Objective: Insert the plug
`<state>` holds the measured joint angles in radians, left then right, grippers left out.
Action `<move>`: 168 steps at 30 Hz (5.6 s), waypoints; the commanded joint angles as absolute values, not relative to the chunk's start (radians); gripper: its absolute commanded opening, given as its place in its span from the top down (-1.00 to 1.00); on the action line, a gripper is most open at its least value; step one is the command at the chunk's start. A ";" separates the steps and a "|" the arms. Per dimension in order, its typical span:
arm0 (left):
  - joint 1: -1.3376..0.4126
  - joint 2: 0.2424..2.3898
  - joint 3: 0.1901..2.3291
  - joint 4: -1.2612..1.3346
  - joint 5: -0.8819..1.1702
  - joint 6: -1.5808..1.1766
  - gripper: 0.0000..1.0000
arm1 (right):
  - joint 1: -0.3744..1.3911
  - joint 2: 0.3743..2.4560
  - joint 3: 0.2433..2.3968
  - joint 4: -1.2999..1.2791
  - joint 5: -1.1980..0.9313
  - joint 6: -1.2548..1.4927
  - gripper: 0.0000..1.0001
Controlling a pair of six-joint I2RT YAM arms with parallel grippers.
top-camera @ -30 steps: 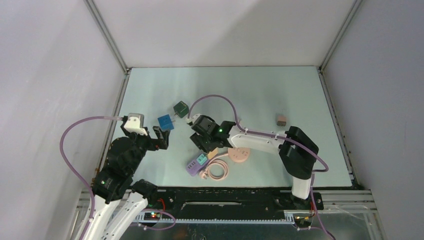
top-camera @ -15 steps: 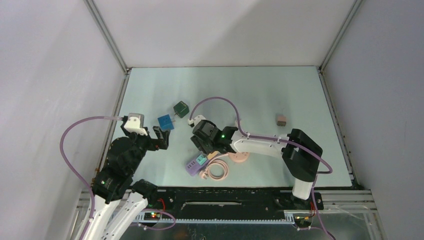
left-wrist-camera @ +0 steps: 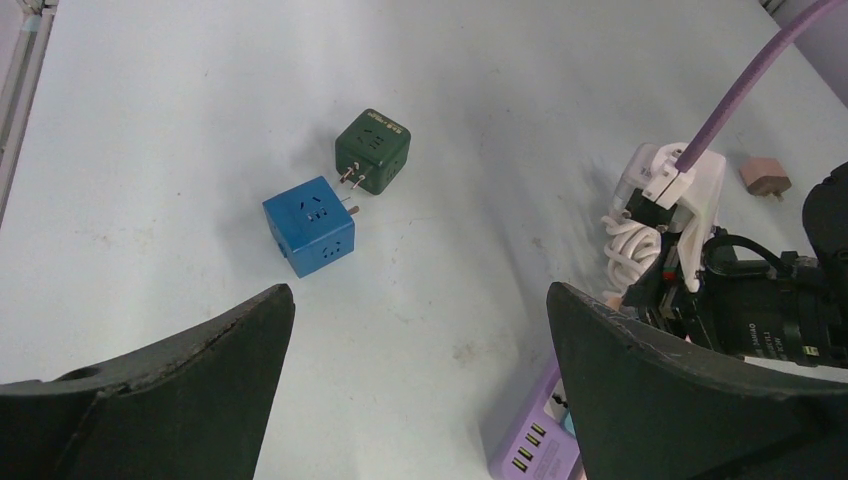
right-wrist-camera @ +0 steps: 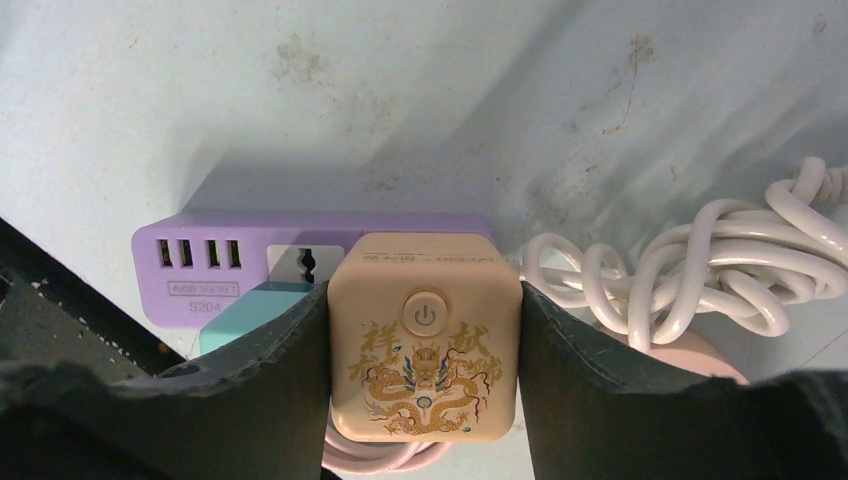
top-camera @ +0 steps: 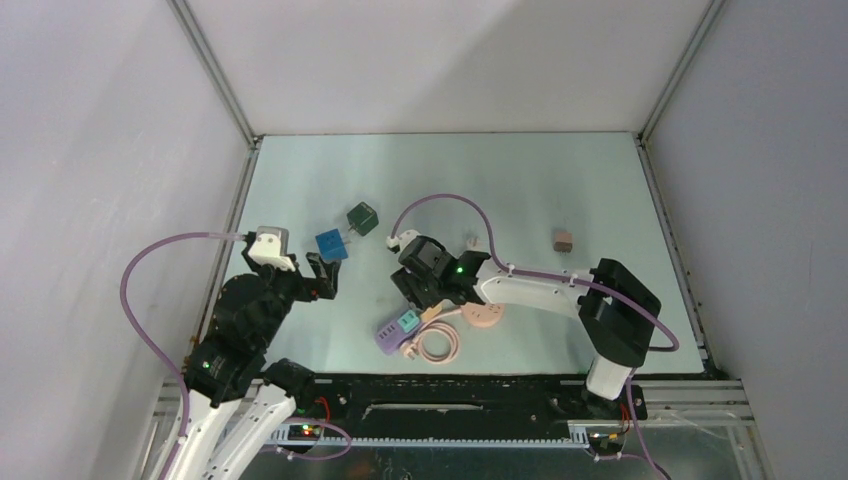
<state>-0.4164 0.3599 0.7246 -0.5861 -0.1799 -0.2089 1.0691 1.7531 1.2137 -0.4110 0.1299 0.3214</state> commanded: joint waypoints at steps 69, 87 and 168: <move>-0.410 0.427 0.701 -0.546 -0.076 -0.216 -0.99 | 1.154 1.635 1.109 -0.553 0.170 0.474 1.00; -0.594 0.731 0.592 -0.437 0.284 -0.423 -0.63 | 0.895 1.442 1.025 -0.304 -0.287 0.464 -0.42; -0.765 0.722 0.480 -0.199 -0.008 -0.497 -0.44 | 0.971 1.566 0.772 -0.393 -0.156 0.506 1.00</move>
<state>-0.7692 0.7067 0.4068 -0.2237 0.0021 -0.5266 0.9352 1.5024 0.8555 -0.0738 -0.1741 0.5430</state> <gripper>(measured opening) 0.716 0.355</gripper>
